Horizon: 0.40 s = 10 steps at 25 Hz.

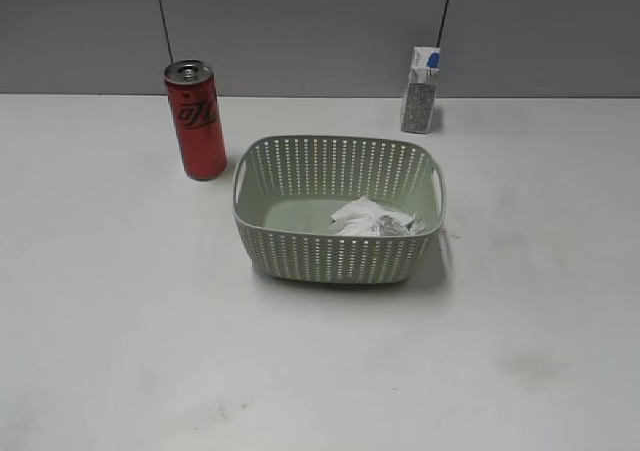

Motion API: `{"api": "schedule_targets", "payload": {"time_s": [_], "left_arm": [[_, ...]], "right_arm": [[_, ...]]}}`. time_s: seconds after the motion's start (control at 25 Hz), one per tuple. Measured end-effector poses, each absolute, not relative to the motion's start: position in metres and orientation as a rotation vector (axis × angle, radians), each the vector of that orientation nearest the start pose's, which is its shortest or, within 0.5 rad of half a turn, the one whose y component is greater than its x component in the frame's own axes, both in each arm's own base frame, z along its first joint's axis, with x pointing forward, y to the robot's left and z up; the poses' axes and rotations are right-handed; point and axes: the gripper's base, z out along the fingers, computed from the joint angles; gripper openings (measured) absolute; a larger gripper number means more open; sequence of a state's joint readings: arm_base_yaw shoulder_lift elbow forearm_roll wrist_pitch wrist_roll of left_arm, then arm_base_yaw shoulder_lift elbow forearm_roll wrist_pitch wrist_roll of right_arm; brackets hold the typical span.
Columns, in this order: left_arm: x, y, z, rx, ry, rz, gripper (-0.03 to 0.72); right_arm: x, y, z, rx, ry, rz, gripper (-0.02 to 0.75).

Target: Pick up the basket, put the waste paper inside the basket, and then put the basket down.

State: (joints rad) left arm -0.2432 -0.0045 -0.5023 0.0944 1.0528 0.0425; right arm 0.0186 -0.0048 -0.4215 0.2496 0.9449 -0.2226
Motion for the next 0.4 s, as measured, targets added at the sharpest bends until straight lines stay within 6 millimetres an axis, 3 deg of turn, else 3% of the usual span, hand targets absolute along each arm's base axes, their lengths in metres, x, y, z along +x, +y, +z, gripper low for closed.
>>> {"api": "schedule_targets", "payload": {"time_s": [0.4], "left_arm": [[-0.0053, 0.0069, 0.2788, 0.095, 2.026, 0.094, 0.589]], "right_arm": [[0.0063, 0.0184, 0.2661, -0.222, 1.971, 0.165, 0.592]]}}
